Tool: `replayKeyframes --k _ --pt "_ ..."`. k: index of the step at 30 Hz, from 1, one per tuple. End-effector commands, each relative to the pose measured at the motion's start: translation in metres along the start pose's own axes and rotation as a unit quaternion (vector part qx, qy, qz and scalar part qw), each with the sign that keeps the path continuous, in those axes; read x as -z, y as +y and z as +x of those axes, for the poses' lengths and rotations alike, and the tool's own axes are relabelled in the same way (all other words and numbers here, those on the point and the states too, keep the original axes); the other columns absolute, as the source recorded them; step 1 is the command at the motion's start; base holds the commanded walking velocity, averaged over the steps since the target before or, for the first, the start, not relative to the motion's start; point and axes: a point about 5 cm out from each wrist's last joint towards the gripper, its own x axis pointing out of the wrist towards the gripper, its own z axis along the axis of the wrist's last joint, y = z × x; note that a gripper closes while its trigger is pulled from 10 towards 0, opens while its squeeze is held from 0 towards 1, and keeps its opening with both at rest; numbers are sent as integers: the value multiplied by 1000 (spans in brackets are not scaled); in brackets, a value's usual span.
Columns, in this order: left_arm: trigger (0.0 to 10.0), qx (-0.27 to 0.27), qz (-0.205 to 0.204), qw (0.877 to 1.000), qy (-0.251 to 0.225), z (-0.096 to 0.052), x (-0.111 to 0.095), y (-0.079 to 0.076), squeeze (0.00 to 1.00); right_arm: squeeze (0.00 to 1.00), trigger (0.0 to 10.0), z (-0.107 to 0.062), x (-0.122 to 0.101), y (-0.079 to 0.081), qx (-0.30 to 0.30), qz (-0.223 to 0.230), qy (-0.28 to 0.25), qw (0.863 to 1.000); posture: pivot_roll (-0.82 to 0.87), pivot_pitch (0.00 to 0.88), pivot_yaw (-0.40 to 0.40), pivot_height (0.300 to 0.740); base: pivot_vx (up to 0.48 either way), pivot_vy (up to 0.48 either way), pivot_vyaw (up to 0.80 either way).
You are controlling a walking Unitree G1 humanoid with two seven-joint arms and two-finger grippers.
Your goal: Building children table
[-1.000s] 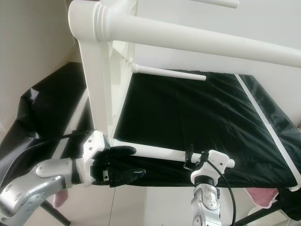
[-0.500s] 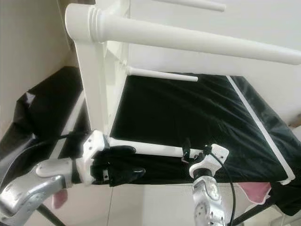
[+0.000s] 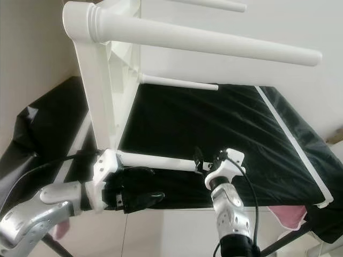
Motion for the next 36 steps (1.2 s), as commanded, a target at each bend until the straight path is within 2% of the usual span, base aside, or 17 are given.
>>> replayKeyframes --k 1,4,7,11,13,19,23,26,27,29,31,36 --pt "10000 21 6 1000 -2 -2 -2 -4 0 0 10000 -7 -2 -22 62 -17 -11 998 88 0 -66 740 0 0 0" --pt "10000 21 5 1000 -2 -2 -2 -4 0 0 10000 -10 -3 -28 80 -21 -18 996 84 0 -64 740 0 0 0" --pt "10000 25 3 1000 -3 -2 -2 -4 0 0 10000 -19 -9 -47 116 -46 -36 992 75 0 -53 740 0 0 0" --pt "10000 27 4 1000 -2 -2 -3 -3 0 0 10000 -19 -13 -49 106 -52 -45 992 72 0 -48 740 0 0 0" --pt "10000 30 6 1000 0 -3 -3 -2 0 0 10000 -18 -26 -37 57 -62 -70 994 70 0 -45 740 0 0 0" --pt "10000 30 7 1000 -1 -4 -4 -2 0 0 10000 -23 -30 -29 46 -87 -87 991 73 0 -49 740 0 0 0" --pt "10000 27 1 1000 -7 -4 -5 -4 0 0 10000 -48 -27 -15 24 -111 -98 989 69 0 -56 740 0 0 0" --pt "10000 26 0 1000 -8 -4 -5 -5 0 0 10000 -53 -26 -13 21 -120 -96 988 69 0 -56 740 0 0 0" --pt "10000 27 -1 1000 -8 -4 -5 -5 0 0 10000 -58 -24 -12 12 -135 -89 987 64 0 -54 740 0 0 0" --pt "10000 27 -1 1000 -8 -4 -5 -5 0 0 10000 -58 -24 -12 12 -135 -89 987 64 0 -54 740 0 0 0" --pt "10000 29 -3 1000 -8 -4 -5 -5 0 0 10000 -69 -20 -14 -6 -154 -73 985 50 0 -46 740 0 0 0" --pt "10000 34 -3 999 -8 -4 -5 -4 0 0 10000 -83 -18 -19 -50 -150 -38 987 30 0 -34 740 0 0 0"
